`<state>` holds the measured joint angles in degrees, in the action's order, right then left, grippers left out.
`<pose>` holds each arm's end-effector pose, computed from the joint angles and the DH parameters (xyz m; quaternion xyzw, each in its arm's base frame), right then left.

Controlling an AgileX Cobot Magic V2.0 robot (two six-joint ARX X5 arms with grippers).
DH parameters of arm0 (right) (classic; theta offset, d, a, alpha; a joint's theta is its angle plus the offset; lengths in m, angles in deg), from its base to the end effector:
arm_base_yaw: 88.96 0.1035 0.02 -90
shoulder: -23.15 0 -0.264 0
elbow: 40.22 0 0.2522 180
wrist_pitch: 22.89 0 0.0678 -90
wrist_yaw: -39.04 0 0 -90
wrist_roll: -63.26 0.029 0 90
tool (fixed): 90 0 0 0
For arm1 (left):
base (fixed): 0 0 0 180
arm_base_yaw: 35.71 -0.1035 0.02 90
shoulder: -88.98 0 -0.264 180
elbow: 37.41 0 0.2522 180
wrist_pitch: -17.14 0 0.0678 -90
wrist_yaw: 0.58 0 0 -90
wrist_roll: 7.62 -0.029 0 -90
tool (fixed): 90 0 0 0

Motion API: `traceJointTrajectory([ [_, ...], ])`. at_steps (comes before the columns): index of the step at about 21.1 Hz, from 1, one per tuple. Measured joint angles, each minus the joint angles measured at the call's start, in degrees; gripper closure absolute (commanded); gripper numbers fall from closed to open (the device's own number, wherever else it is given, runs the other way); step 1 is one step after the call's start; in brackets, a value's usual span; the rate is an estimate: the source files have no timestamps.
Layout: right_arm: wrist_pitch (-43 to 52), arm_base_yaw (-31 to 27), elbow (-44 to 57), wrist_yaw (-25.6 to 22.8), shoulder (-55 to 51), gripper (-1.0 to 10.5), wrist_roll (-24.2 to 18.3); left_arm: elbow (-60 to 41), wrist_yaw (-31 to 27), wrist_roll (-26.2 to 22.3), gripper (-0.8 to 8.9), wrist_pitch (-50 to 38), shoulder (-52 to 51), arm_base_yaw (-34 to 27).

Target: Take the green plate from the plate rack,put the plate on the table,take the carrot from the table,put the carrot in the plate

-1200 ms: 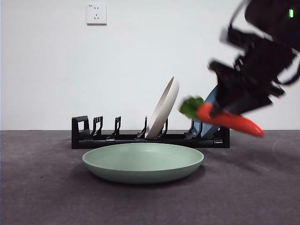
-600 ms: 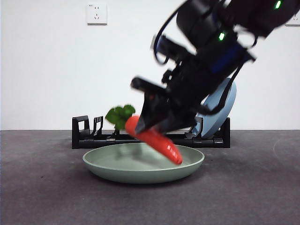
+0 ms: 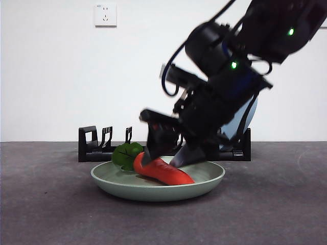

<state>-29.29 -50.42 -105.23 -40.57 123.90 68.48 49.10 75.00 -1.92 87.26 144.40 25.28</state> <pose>0.2669 0.2193 0.1509 -0.0487 0.3660 0.3702 0.8525 0.0842 -0.1370 0.3907 0.1610 0.2825 -0.3590 0.8749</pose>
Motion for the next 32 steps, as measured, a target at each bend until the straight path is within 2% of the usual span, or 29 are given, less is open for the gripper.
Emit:
traceJointTrajectory([
  [3,-5.5,0.0,0.0,0.0,-9.3,4.7,0.1,0.0,0.0,0.0,4.61,0.2,0.0,0.0],
  [7,-23.1,0.1,0.0,1.2,-24.4,4.7,0.2,0.0,0.0,0.0,4.68,2.2,0.0,0.0],
  [11,-43.4,0.1,0.0,6.7,-39.1,4.8,0.2,0.0,5.7,0.0,4.68,4.0,0.0,0.0],
  [16,-55.8,0.1,0.0,7.6,-47.3,4.8,0.2,0.0,9.4,0.0,4.70,4.7,0.0,0.0],
  [18,-59.0,0.1,0.0,7.6,-49.6,4.9,0.2,0.0,10.3,0.0,4.77,5.0,0.0,0.0],
  [19,-60.2,0.1,0.0,7.6,-50.7,5.7,0.2,0.0,10.4,0.0,5.36,5.3,0.0,0.0],
  [21,-60.8,0.1,0.0,7.6,-52.1,7.9,0.2,0.0,10.5,0.0,7.40,5.9,0.0,0.0],
  [22,-60.8,0.1,0.0,7.6,-52.7,9.4,0.2,0.0,10.5,0.0,8.46,6.2,0.0,0.0],
  [23,-60.8,0.1,0.0,7.6,-53.3,9.5,0.2,0.0,10.5,0.0,8.16,6.5,0.0,0.0],
  [32,-60.5,0.1,0.0,7.4,-54.0,9.5,0.1,0.0,10.1,0.4,8.17,6.6,0.0,0.0],
])
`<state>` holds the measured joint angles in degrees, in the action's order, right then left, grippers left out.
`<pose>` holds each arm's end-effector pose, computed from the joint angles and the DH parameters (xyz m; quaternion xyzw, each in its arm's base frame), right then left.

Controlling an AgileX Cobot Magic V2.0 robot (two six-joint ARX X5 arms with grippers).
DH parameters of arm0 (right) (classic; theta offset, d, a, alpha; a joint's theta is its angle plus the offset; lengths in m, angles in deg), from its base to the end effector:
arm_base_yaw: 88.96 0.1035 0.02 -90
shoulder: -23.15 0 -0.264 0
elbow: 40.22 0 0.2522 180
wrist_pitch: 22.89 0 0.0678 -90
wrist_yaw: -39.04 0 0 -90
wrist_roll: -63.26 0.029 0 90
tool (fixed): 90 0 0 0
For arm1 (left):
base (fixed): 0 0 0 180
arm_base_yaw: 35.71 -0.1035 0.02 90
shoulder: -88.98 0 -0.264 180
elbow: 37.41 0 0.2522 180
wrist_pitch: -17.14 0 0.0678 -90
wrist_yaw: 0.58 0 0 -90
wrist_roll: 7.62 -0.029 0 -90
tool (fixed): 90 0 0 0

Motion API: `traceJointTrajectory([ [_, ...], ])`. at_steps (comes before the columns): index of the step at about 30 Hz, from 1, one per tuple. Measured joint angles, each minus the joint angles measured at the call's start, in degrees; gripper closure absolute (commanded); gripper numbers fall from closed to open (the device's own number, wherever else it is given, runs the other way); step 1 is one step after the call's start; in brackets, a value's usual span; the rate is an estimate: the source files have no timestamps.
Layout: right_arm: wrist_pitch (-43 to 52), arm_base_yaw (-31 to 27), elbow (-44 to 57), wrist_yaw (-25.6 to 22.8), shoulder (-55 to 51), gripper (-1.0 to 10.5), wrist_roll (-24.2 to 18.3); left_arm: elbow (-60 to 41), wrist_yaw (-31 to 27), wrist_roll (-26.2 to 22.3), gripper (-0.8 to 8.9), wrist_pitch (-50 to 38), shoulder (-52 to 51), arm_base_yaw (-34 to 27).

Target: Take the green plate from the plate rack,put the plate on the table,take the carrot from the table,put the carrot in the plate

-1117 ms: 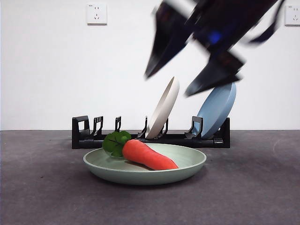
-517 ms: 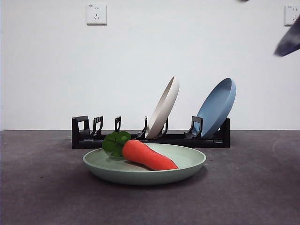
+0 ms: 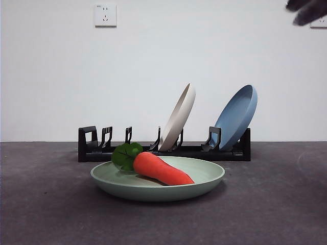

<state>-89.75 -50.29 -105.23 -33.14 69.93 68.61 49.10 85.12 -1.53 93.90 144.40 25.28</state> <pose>0.1052 0.0955 0.3032 -0.0370 0.4246 0.4119 0.8054 0.0765 -0.1334 0.3819 0.1660 0.3496 -0.4196 0.8211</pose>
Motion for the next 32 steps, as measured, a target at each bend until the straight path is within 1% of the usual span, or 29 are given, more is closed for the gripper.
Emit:
traceJointTrajectory([
  [16,0.0,0.0,0.0,0.0,0.0,9.5,0.0,0.0,0.0,0.0,8.17,0.0,0.0,0.0],
  [19,0.0,0.0,0.0,0.0,0.0,9.5,0.0,0.0,-2.4,-0.9,8.17,-0.9,-0.3,-1.1],
  [21,0.0,0.0,0.0,0.0,0.0,9.5,0.0,0.0,-4.2,-3.3,8.17,-2.5,-1.2,-3.7],
  [24,0.0,0.0,0.0,0.0,0.0,9.5,0.0,-0.7,-3.7,-8.9,8.17,-10.9,-3.9,-10.8],
  [26,0.0,0.0,0.0,0.0,0.0,9.5,0.0,-2.4,-1.2,-12.4,8.17,-18.8,-6.3,-16.1],
  [28,0.0,0.0,0.0,0.0,-0.1,9.5,0.0,-5.5,2.0,-15.0,8.17,-27.3,-9.0,-22.1],
  [32,0.0,0.0,0.0,0.0,-0.1,9.5,0.0,-15.7,6.8,-17.0,8.17,-44.4,-15.5,-34.9],
])
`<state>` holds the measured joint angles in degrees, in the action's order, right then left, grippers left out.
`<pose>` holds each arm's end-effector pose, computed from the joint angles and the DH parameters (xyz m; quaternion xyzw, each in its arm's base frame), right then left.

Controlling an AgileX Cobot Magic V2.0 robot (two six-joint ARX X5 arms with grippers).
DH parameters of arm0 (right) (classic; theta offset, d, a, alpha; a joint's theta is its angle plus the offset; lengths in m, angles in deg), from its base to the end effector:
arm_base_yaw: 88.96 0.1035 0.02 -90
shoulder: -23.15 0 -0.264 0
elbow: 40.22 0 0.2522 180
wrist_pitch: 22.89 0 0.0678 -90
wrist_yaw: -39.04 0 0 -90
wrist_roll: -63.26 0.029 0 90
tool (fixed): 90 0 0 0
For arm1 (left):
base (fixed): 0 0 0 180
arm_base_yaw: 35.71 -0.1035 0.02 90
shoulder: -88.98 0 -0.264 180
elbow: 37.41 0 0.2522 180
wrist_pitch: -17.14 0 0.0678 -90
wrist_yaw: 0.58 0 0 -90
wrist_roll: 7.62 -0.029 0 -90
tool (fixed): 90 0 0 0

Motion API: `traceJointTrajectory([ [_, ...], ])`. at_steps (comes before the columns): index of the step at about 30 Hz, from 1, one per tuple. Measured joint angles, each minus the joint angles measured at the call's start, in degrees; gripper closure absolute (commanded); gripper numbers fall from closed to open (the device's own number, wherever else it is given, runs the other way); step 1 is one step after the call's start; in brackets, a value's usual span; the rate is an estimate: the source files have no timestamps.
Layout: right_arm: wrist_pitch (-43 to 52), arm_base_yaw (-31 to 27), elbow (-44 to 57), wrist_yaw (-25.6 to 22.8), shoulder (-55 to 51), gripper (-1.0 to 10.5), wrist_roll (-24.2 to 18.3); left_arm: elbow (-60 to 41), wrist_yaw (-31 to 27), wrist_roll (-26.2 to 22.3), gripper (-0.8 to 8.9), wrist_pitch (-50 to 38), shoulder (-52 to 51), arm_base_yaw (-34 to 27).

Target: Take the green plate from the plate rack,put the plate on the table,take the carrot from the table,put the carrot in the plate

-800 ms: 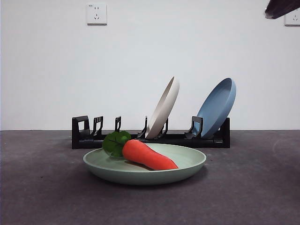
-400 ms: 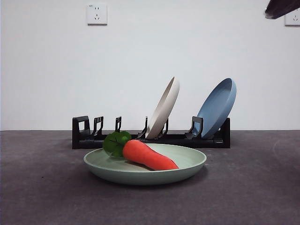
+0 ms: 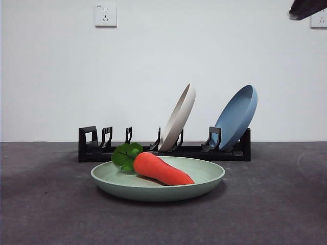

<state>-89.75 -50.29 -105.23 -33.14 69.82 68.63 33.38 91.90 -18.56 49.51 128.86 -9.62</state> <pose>0.1049 0.0953 0.3034 -0.0366 0.4239 0.4120 0.8057 0.1167 -0.0585 0.3999 0.0950 -0.0111 -0.2468 0.9643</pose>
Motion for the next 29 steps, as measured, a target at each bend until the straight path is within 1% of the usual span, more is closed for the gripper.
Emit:
traceJointTrajectory([
  [4,0.0,0.0,0.0,0.0,0.0,9.5,0.0,-13.4,0.6,-0.5,8.17,-14.2,-7.9,-10.0],
  [7,0.0,0.0,0.0,0.0,0.0,9.5,0.0,-23.1,0.7,-0.6,8.17,-19.7,-14.4,-15.1],
  [12,0.0,0.0,0.0,0.0,-0.1,9.5,0.0,-36.3,0.7,-0.6,8.17,-20.2,-23.6,-20.7],
  [16,0.0,0.0,0.0,0.0,-0.1,9.5,0.0,-44.3,0.7,-0.6,8.17,-19.6,-29.5,-23.6],
  [22,0.0,0.0,0.0,0.0,-0.1,9.5,0.0,-52.1,0.7,1.0,8.17,-19.4,-35.1,-25.3],
  [29,0.0,0.0,0.0,0.0,-0.1,9.5,0.0,-55.3,0.7,3.6,8.17,-13.0,-37.1,-25.5],
])
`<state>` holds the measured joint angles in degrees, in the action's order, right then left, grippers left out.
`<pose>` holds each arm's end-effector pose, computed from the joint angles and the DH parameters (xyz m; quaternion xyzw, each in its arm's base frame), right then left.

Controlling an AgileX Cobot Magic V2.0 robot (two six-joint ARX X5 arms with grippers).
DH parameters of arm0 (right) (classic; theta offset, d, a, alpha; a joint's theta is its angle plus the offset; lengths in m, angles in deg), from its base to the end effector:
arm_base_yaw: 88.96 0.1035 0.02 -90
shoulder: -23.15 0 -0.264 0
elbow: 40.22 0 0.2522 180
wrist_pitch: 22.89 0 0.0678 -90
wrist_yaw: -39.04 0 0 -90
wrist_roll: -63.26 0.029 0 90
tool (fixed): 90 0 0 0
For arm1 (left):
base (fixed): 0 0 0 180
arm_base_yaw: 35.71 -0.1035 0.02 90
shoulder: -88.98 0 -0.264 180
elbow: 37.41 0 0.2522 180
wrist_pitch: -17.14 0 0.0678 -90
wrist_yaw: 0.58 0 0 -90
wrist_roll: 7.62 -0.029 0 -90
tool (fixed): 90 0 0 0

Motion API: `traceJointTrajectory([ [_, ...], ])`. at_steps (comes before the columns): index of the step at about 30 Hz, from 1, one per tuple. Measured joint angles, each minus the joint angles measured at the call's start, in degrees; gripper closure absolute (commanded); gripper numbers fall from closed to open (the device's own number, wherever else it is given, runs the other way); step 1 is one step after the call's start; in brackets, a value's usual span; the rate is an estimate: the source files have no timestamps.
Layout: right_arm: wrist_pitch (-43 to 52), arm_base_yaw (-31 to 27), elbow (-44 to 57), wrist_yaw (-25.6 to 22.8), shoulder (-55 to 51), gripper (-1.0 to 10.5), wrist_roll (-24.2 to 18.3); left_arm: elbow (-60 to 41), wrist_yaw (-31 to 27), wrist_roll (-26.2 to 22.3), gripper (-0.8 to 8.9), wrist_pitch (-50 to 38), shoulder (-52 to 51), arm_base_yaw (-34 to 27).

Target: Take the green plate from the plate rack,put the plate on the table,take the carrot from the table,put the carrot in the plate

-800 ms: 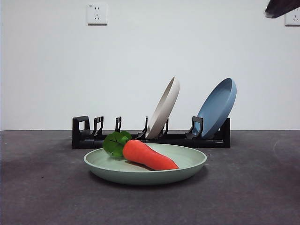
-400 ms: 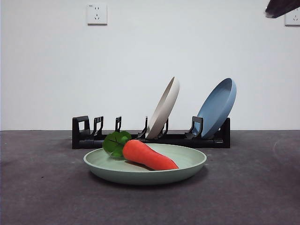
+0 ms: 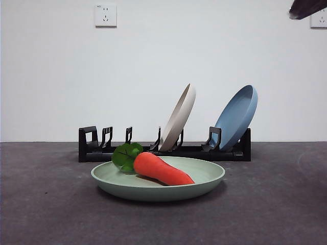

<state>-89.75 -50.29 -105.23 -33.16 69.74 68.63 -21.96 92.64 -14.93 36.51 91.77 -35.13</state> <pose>0.1047 0.0951 0.3036 -0.0366 0.4232 0.4121 0.8061 0.0985 -0.0026 0.1603 0.0623 0.0563 -0.0368 0.9958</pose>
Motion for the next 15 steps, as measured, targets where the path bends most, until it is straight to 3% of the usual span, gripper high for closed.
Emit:
traceJointTrajectory([
  [5,0.0,0.0,0.0,0.0,0.0,9.5,0.0,0.0,0.0,1.0,8.17,6.8,-1.1,0.0],
  [15,0.0,0.0,0.0,0.0,-0.1,9.5,0.0,0.0,0.2,5.1,8.17,6.7,-2.5,-0.1],
])
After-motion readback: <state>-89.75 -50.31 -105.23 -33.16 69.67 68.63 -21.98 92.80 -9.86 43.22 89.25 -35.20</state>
